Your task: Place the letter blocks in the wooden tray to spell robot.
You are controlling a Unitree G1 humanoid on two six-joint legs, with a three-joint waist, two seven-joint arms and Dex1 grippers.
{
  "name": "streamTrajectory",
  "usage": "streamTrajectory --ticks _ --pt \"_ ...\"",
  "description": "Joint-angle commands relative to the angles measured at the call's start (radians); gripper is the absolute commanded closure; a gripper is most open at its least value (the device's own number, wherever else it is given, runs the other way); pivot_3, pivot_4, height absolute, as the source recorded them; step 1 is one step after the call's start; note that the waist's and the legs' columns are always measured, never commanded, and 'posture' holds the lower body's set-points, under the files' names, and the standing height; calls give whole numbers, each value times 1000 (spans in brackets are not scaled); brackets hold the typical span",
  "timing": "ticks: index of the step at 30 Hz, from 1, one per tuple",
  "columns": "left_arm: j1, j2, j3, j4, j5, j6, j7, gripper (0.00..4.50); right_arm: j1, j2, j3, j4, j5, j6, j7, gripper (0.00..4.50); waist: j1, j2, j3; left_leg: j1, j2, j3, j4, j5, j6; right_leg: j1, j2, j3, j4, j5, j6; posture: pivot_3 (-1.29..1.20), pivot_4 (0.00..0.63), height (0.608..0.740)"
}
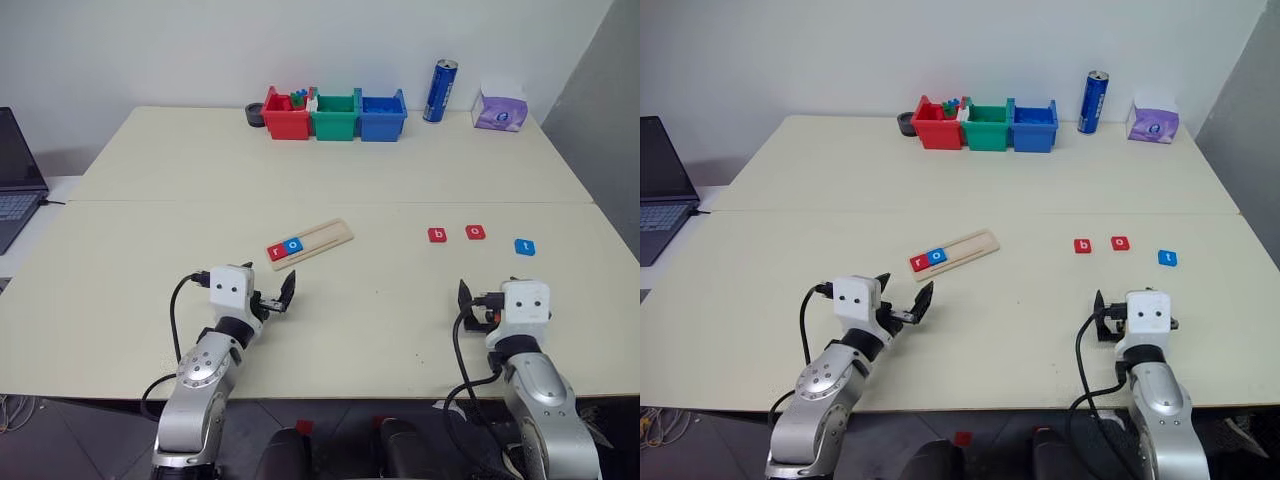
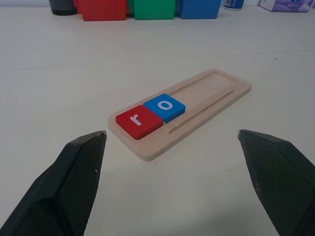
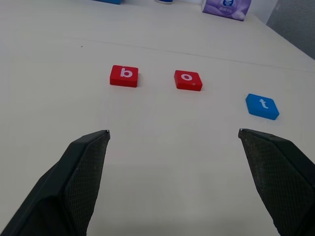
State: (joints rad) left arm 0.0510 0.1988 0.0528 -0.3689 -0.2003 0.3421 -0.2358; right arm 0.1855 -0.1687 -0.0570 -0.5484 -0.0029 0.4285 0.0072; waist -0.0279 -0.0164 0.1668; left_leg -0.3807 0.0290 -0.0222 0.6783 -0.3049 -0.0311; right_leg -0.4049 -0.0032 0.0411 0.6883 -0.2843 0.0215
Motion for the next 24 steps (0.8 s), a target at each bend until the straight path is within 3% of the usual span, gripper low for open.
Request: streamTrajectory --ticks 1,24 --pt "14 19 20 -65 -23 8 -17 0 13 17 -2 -54 -23 2 -20 47 0 0 0 0 0 0 0 0 0 0 0 0 0 0 0 0 150 740" --pt "-40 27 1 -38 -36 25 -24 0 38 62 -14 -52 -76 -33 -52 47 0 0 0 0 0 0 0 0 0 0 0 0 -1 0 0 0 150 740"
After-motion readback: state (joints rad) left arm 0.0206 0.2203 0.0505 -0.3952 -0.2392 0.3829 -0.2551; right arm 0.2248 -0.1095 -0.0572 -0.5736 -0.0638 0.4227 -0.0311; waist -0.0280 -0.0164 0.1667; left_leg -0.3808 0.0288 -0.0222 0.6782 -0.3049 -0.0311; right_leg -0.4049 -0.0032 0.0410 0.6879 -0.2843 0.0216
